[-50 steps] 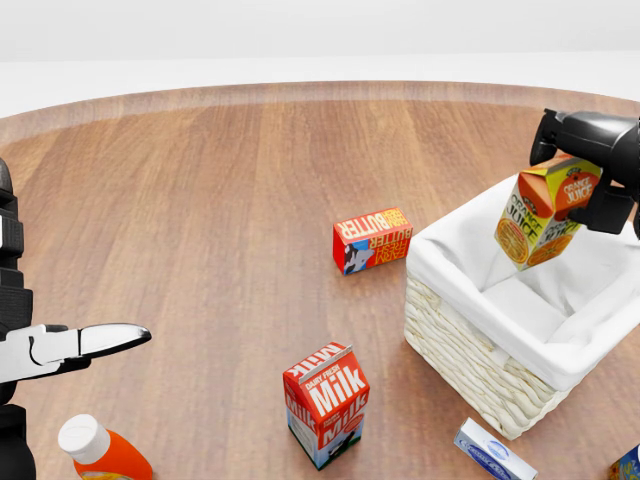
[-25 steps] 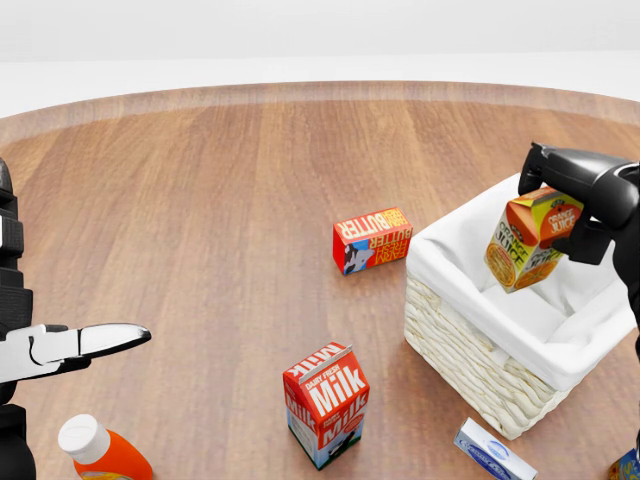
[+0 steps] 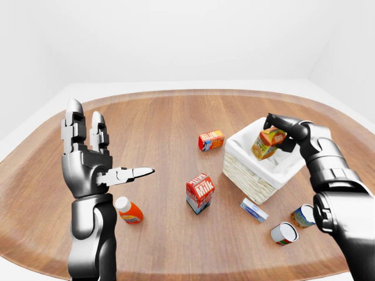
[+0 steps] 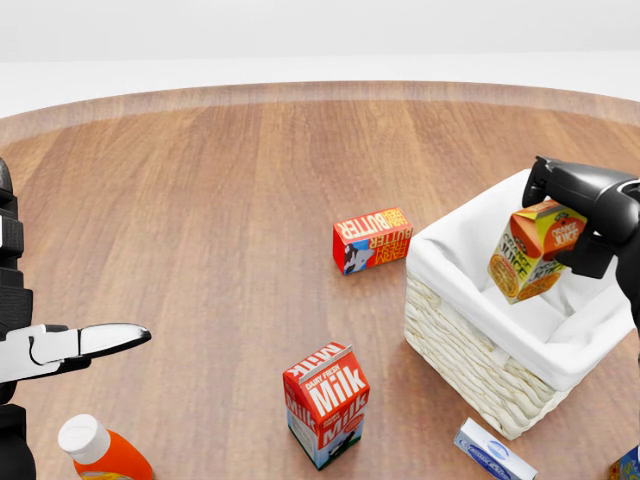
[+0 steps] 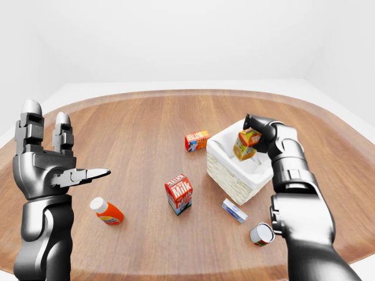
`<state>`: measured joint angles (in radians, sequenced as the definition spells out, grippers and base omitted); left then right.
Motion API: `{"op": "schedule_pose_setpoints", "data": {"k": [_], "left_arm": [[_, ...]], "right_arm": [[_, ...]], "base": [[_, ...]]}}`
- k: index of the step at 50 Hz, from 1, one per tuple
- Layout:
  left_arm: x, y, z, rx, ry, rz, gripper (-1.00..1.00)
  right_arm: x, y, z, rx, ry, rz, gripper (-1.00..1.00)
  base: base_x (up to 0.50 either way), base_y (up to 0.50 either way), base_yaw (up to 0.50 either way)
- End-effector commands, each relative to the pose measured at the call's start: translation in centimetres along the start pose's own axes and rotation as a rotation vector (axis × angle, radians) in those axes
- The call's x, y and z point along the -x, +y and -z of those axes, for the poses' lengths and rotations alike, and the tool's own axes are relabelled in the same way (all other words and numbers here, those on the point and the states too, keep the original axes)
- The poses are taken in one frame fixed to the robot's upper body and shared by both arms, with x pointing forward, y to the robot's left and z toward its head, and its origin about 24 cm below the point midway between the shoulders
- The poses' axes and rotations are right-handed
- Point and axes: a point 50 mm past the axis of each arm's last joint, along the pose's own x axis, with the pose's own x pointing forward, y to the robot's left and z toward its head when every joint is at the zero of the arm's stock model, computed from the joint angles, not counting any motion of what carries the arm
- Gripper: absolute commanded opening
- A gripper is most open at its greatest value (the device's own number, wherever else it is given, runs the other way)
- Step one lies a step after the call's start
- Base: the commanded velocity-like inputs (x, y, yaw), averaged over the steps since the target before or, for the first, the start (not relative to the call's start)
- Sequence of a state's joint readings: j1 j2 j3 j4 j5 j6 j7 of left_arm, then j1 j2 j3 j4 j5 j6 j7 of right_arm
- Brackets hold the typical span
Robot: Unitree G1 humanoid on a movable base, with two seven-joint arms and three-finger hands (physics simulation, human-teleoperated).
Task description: Pick up the orange juice, and put it in the basket.
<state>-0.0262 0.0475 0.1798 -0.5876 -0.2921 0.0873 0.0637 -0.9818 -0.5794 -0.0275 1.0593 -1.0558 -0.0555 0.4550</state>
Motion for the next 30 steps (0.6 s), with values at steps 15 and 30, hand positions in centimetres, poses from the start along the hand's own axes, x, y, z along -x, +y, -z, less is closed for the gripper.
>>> {"op": "schedule_pose_setpoints", "data": {"k": [15,30], "left_arm": [[0.0,0.0,0.0,0.000,0.000,0.000,1.00],[0.0,0.0,0.0,0.000,0.000,0.000,1.00]], "right_arm": [[0.1,-0.3,0.3,0.014,0.003,0.064,-1.00],[-0.3,0.8,0.4,0.016,0.005,0.075,-1.00]], "base": [[0.00,0.00,0.00],[0.00,0.00,0.00]]}}
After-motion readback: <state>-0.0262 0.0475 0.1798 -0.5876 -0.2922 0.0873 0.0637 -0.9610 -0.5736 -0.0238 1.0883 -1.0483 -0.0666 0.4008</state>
